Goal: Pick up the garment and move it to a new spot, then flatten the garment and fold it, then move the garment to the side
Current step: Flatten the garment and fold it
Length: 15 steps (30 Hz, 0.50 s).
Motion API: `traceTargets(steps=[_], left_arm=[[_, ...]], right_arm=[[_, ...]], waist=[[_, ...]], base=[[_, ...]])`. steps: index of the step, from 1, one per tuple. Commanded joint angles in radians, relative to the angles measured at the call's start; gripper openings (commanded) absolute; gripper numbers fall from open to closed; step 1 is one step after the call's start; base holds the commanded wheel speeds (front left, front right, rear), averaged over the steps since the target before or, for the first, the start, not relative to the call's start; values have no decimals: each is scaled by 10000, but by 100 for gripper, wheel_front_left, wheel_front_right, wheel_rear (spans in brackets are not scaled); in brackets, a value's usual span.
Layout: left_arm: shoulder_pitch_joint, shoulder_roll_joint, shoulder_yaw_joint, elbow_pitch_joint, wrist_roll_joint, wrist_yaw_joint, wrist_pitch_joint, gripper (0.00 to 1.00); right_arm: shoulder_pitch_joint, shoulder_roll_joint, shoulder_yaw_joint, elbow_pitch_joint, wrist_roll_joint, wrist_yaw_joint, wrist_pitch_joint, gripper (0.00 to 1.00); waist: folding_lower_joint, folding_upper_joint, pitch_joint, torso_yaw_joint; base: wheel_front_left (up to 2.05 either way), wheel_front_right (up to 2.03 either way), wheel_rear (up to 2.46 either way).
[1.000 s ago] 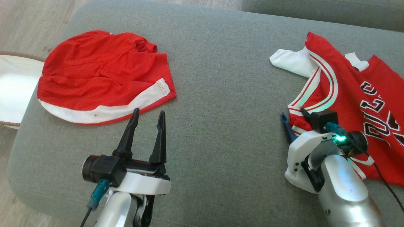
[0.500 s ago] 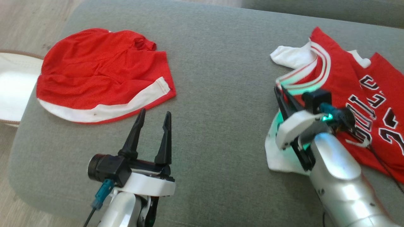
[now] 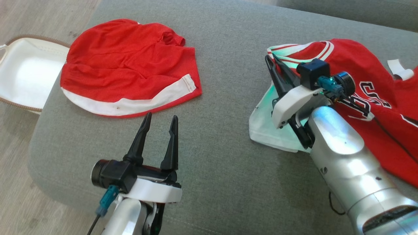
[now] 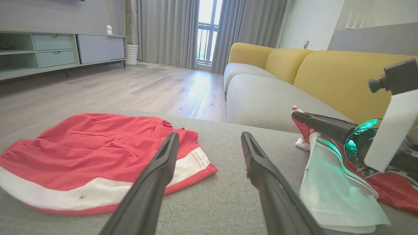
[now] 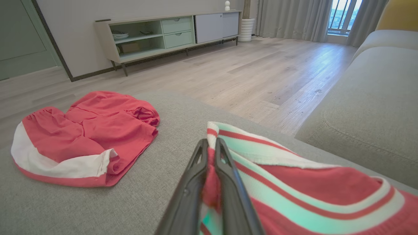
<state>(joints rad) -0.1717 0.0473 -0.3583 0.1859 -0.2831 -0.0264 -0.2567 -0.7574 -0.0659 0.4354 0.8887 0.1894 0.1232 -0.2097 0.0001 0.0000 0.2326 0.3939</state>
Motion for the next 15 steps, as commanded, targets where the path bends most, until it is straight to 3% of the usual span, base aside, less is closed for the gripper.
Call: traceTargets(steps=[1,6,15], left_arm=[[-360,29,267,-328,-74,68,-51,100],[-326,29,424,-317,-39,118,-51,100],[-316,29,875,-380,196,31,-51,100]], right_arm=[[-323,156,252,-113,78,75,-152,100],[-372,156,528,25,393,75,-264,100],[68,156,1052,-115,941,75,-259,100]], waist=[[-1,0,8,0],[-1,0,-48,-279],[-1,0,-540,-1499]], base=[[0,0,0],[0,0,0],[0,0,0]])
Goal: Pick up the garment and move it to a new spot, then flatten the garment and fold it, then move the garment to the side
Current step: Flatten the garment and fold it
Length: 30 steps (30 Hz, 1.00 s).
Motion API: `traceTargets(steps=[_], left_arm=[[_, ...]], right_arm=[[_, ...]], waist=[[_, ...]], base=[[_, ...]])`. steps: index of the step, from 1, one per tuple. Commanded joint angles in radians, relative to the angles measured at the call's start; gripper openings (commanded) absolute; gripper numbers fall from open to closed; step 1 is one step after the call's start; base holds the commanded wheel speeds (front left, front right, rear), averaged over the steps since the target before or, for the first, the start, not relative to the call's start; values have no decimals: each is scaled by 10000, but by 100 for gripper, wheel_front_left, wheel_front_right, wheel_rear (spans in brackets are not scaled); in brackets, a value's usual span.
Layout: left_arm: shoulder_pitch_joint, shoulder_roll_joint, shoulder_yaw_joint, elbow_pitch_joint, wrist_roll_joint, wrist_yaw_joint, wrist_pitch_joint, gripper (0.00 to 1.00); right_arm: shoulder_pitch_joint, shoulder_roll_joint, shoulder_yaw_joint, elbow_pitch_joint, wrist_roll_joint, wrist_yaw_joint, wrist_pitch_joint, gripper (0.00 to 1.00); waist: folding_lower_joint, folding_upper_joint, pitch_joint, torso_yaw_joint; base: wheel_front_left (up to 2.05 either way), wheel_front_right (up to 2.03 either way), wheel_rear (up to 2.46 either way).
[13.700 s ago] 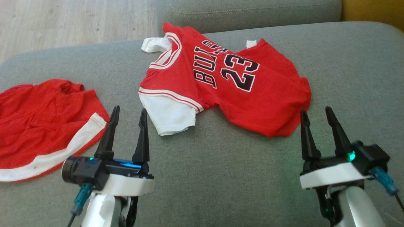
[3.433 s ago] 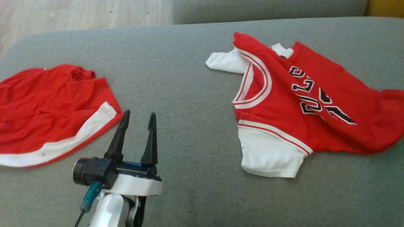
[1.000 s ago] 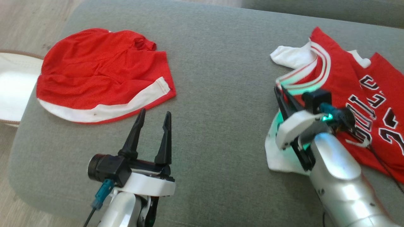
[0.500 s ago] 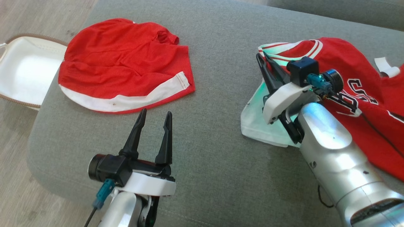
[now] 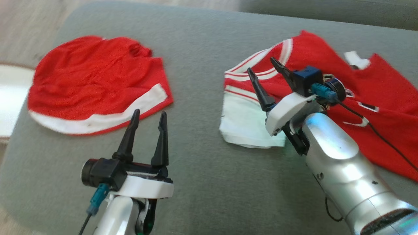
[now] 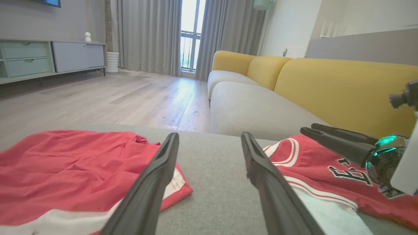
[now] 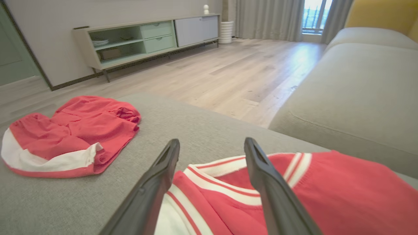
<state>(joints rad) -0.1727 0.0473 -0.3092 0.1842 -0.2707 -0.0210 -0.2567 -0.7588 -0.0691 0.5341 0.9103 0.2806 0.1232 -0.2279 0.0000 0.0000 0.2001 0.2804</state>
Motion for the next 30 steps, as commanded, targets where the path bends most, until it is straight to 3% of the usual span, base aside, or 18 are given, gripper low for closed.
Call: traceTargets(steps=[1,8,17,21,30], left_arm=[[-292,29,434,-379,92,-29,-51,100],[-66,29,796,-640,170,-57,-51,100],[46,29,1074,-735,290,-180,-51,100],[46,29,1055,-672,280,-250,-51,100],[-82,29,1069,-495,402,-356,-51,100]], right_arm=[[145,189,-55,-397,-2,75,-121,100],[1387,189,-2077,-1511,-787,75,-328,100],[4367,189,-4966,-4714,-1639,75,-336,100],[5530,189,-5562,-5789,-1373,75,-337,100],[5939,189,-5843,-6222,-960,75,-338,100]], waist=[[0,0,-284,-503],[0,0,-645,-1527],[0,0,-710,-2499],[0,0,-685,-2786],[0,0,-475,-3108]], base=[[0,0,0],[0,0,0],[0,0,0],[0,0,0],[0,0,0]])
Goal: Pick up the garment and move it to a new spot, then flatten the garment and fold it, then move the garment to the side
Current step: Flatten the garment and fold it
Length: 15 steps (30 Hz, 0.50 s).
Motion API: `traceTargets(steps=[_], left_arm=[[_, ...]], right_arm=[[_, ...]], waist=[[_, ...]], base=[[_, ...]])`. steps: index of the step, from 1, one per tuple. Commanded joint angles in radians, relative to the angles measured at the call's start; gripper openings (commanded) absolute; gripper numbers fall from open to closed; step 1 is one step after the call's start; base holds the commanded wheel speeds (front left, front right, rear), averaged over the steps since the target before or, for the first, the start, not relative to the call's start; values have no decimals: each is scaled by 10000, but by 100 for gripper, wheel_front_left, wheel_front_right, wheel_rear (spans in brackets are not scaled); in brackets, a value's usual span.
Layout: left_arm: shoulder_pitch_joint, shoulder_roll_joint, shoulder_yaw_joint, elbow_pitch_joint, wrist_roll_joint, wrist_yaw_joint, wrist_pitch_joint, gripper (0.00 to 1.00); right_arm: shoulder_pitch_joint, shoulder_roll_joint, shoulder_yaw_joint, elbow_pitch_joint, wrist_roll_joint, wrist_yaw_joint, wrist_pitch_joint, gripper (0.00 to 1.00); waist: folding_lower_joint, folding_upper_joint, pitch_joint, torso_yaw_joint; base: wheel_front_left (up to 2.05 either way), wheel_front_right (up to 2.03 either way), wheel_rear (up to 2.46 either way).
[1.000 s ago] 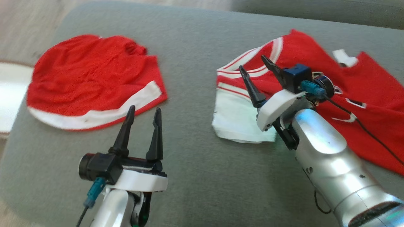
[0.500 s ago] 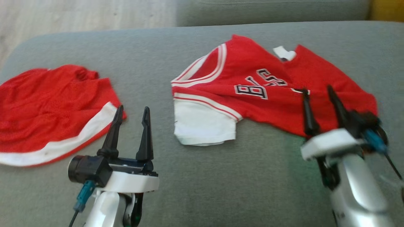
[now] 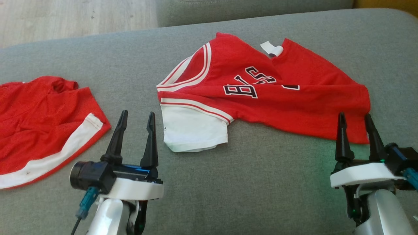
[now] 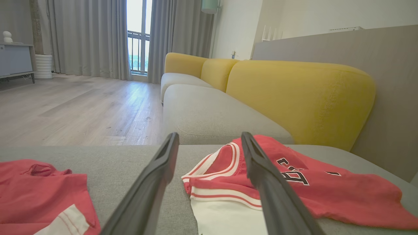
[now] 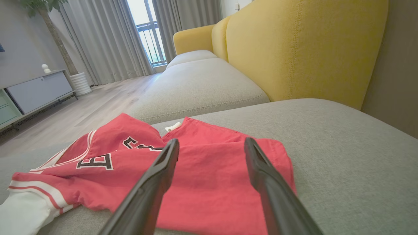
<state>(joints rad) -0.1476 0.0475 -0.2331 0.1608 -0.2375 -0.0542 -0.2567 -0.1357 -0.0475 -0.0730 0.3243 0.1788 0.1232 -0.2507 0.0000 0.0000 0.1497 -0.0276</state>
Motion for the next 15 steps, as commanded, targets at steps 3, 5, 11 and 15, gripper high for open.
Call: traceTargets(steps=[3,5,11,15], left_arm=[[-365,27,260,-172,115,-73,-51,100],[-429,27,167,-57,167,-130,-51,100],[-631,27,-245,1380,432,-164,-51,100],[-1022,31,-431,2756,466,-128,246,100]], right_arm=[[-340,-28,211,-395,102,75,-110,100],[-391,-28,216,-419,126,75,-110,100],[-391,-28,258,-440,118,75,-110,100],[-395,-28,296,-493,187,75,-110,100]], waist=[[0,0,64,-63],[0,0,129,-105],[0,0,352,-284],[0,0,542,-430]], base=[[0,0,0],[0,0,0],[0,0,0],[0,0,0]])
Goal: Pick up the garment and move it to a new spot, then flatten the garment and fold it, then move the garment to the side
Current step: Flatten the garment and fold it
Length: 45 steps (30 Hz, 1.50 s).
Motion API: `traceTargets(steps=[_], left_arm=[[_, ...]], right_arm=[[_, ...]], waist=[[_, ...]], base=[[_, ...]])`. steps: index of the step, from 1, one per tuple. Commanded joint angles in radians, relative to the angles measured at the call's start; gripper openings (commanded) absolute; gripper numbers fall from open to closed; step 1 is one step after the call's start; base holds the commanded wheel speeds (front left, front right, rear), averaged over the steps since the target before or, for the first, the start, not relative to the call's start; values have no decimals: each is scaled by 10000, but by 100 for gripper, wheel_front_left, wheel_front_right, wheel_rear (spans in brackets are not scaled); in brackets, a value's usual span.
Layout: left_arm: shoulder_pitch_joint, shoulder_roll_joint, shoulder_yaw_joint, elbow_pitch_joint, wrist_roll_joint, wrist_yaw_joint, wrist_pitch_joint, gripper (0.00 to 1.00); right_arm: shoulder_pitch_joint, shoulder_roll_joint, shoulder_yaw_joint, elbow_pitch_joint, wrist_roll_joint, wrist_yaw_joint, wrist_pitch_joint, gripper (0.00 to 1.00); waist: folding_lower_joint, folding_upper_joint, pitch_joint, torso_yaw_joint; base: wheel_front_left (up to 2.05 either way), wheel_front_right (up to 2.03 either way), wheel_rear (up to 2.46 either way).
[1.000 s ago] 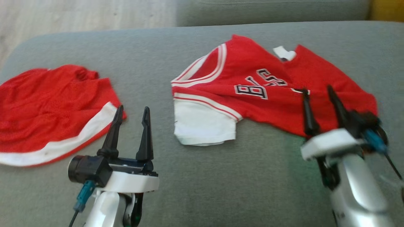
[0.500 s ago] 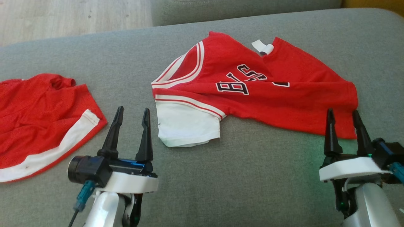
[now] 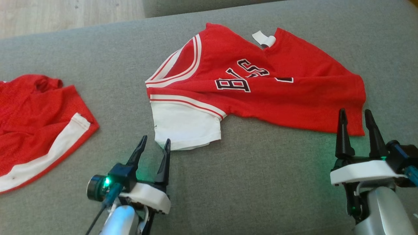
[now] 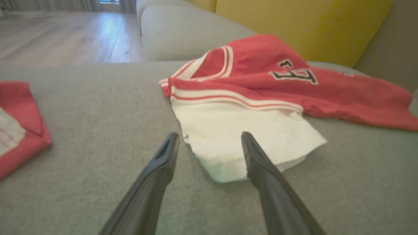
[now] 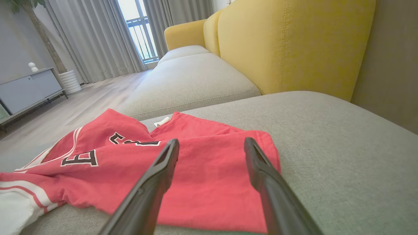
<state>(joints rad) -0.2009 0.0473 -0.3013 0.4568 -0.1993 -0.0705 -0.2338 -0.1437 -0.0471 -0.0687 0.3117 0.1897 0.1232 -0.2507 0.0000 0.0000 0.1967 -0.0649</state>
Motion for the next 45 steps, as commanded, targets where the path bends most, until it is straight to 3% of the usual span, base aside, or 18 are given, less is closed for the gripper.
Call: traceTargets(steps=[1,8,14,15,16,17,18,24,32,37,45], left_arm=[[-606,33,258,82,79,79,135,100],[-1291,54,259,1505,131,383,537,100],[-1398,55,15,2160,-19,111,806,100],[-1391,53,-49,2207,-59,52,810,93],[-1379,51,-123,2249,-97,-8,830,42],[-1368,49,-178,2285,-137,-44,852,33],[-1361,48,-244,2315,-170,-82,883,0],[-1402,41,-337,2020,-425,-133,446,0],[-1318,37,114,559,-634,243,-246,0],[-943,35,369,-719,-548,266,-274,0],[-618,33,362,-1122,-409,177,-277,0]], right_arm=[[-329,-31,261,-385,95,75,-110,100],[-387,-31,303,-419,111,75,-110,100],[-370,-31,321,-360,139,75,-110,100],[-365,-31,306,-341,133,75,-110,100],[-364,-31,289,-320,127,75,-110,100],[-364,-31,269,-296,118,75,-110,100],[-367,-31,246,-269,101,75,-110,100],[-384,-31,75,-45,-50,75,-110,100],[-685,-31,-1117,1448,-691,75,12,100],[-1398,-31,-1862,3046,-575,75,360,100],[-2564,-31,-2251,5650,-409,75,515,100]], waist=[[0,0,122,-82],[0,0,282,-225],[0,0,228,-297],[0,0,207,-293],[0,0,185,-285],[0,0,162,-273],[0,0,135,-260],[0,0,-28,-111],[0,0,-198,189],[0,0,-184,400],[0,0,-88,567]], base=[[0,0,0],[0,0,0],[0,0,0],[0,0,0],[0,0,0],[0,0,0],[0,0,0],[0,0,0],[0,0,0],[0,0,0],[0,0,0]])
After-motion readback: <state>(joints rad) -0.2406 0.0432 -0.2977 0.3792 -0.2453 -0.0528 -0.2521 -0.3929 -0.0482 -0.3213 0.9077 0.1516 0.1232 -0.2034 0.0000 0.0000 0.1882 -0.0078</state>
